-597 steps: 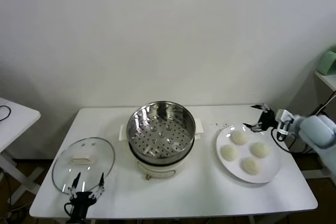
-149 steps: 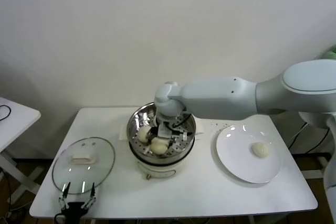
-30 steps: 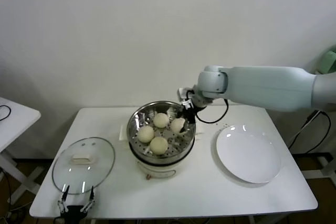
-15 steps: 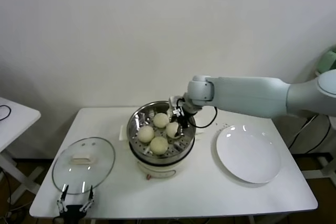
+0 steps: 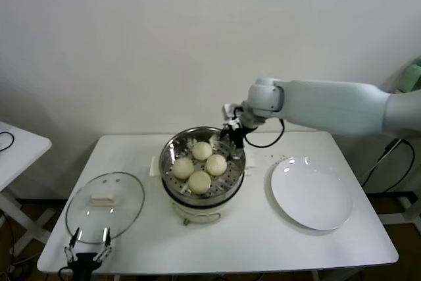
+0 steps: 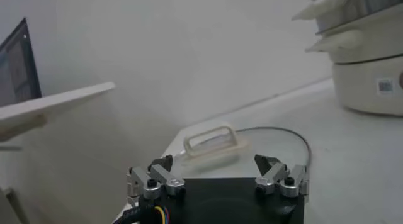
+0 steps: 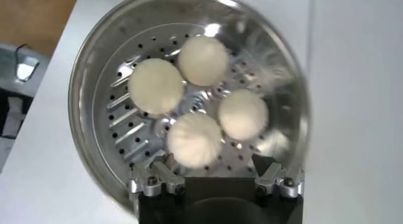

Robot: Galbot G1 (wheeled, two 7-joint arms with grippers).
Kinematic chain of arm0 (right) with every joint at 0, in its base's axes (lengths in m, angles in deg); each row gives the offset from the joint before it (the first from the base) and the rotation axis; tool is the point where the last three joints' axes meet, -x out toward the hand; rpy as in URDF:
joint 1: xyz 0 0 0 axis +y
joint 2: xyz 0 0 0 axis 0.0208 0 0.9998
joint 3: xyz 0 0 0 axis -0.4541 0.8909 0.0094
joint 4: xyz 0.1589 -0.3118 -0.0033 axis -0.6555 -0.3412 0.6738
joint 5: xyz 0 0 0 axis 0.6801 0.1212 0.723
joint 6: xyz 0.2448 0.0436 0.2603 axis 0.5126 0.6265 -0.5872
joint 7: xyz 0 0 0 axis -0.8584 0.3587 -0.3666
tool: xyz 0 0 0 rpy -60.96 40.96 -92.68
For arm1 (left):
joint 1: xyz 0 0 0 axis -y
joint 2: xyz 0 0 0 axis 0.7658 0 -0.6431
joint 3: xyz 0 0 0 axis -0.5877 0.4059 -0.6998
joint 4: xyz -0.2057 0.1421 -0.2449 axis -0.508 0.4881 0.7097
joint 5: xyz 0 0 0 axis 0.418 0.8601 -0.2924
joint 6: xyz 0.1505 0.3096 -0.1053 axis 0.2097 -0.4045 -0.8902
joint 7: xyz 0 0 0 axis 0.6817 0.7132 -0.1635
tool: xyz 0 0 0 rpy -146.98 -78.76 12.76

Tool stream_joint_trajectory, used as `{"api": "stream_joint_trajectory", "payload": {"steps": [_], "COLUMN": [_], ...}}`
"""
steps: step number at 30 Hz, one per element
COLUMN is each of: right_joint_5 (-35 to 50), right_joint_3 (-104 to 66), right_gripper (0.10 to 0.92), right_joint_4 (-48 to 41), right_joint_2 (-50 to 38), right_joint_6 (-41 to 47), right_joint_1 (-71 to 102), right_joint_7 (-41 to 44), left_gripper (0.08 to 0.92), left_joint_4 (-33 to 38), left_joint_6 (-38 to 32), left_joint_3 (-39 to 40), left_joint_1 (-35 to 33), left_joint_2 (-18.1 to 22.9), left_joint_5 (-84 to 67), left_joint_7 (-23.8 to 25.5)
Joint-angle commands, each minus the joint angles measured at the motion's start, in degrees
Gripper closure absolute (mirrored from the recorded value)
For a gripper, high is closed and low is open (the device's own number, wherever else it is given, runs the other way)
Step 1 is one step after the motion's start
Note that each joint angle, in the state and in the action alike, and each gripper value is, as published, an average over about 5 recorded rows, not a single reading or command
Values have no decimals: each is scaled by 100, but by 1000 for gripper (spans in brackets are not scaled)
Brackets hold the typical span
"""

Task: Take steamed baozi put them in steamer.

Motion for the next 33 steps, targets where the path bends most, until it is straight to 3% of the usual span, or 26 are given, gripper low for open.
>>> {"api": "stream_joint_trajectory", "payload": {"steps": [1, 5, 8, 15, 18, 21, 26, 33], "right_joint_5": [233, -290, -767, -1477, -1586, -1702, -1676, -1372], "right_joint_3": [-1691, -4189, -6626, -10574, -11337, -11758, -12069, -12193], "right_gripper": [203, 203, 203, 203, 203, 203, 203, 203], "right_joint_4": [1068, 1522, 1693, 1666, 1579, 1476, 1353, 1223], "right_joint_2": [-2459, -3371, -3523, -2286, -1632, -1199, -834, -605], "right_joint_6": [-452, -968, -1420, -2430, -2750, -3022, -3261, -3478], "right_joint_1": [1042, 3793, 6365, 10601, 11373, 11846, 12288, 12417], "right_joint_7": [-2483, -3175, -3461, -3445, -3450, -3456, -3465, -3584], "left_gripper": [177, 177, 177, 177, 177, 177, 177, 177], "left_joint_4": [127, 147, 147, 119, 122, 15, -88, -322], "left_joint_6": [77, 106, 119, 193, 146, -86, -217, -78], "left_joint_3": [-27, -19, -16, -9, -66, -274, -504, -554], "left_joint_1": [46, 88, 129, 240, 315, 472, 638, 869], "left_joint_2": [-108, -144, -146, -184, -192, -155, -232, -323], "left_joint_5": [39, 83, 124, 609, 1259, 2695, 5052, 6849], "left_joint_7": [35, 45, 29, -135, -346, -853, -1629, -2170]}}
